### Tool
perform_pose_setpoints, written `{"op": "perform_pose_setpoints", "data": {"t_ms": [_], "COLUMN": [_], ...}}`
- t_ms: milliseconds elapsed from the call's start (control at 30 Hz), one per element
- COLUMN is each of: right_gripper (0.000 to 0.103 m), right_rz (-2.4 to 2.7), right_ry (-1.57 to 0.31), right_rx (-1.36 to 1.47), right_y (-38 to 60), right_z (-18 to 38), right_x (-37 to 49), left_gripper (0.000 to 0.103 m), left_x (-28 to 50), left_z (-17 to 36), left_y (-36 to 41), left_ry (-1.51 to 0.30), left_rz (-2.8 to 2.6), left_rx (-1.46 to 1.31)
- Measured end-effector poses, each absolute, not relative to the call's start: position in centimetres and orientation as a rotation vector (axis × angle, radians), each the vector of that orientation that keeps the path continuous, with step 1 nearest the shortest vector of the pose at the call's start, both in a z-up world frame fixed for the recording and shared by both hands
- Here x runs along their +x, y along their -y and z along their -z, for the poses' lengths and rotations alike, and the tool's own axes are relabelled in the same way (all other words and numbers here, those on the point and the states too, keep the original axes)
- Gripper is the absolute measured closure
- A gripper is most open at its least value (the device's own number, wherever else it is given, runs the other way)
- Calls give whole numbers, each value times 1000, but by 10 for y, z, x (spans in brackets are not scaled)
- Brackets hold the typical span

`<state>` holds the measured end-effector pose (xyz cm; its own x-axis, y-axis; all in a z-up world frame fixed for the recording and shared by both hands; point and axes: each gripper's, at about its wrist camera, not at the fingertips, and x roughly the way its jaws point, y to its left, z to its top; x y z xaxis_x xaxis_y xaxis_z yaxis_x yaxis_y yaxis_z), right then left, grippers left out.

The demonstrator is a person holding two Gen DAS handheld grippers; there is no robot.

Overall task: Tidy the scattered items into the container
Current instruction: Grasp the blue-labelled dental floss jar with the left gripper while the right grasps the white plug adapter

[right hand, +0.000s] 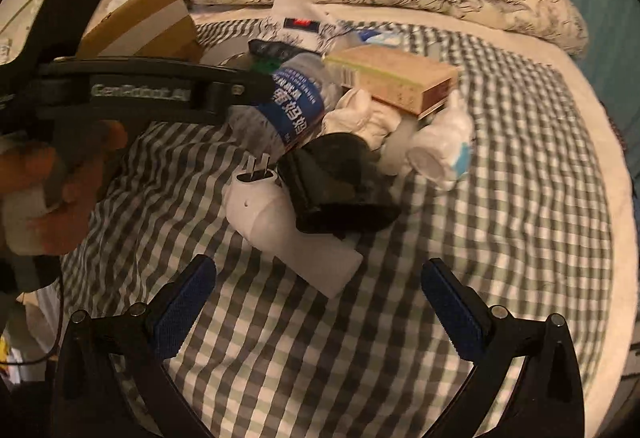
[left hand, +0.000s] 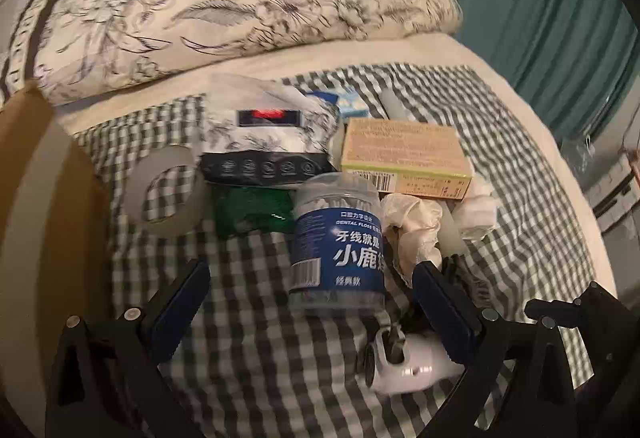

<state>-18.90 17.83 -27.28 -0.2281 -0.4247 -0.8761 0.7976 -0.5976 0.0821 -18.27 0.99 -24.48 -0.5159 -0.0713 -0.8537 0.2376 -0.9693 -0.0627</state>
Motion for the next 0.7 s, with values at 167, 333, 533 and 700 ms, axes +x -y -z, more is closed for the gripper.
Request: {"op": "perform_pose_setpoints", "data": {"t_ms": [167,333,533,700], "right_gripper": [1,1,20,42], "right_rz": [1923,1901,1890,1868], "right_ry": [-475,-465,-529,-575], "right_rx": [1193,1208,1148,1109], "right_y": [-170,-161,-147,-145], "right_z": [291,306,312,308], "right_x": [-200,-206,-192,-178], "left_gripper": [0,0,30,40], "left_x": [-202,-210,-212,-208], "left_z": [266,285,291,282], "left_y": [-12,-7,-7,-17], "left_ry": [-241,-329,-406,-426], "left_rz": [2536,2501,2546,2613], "left_rx": [1499,1546,1550,1526]}}
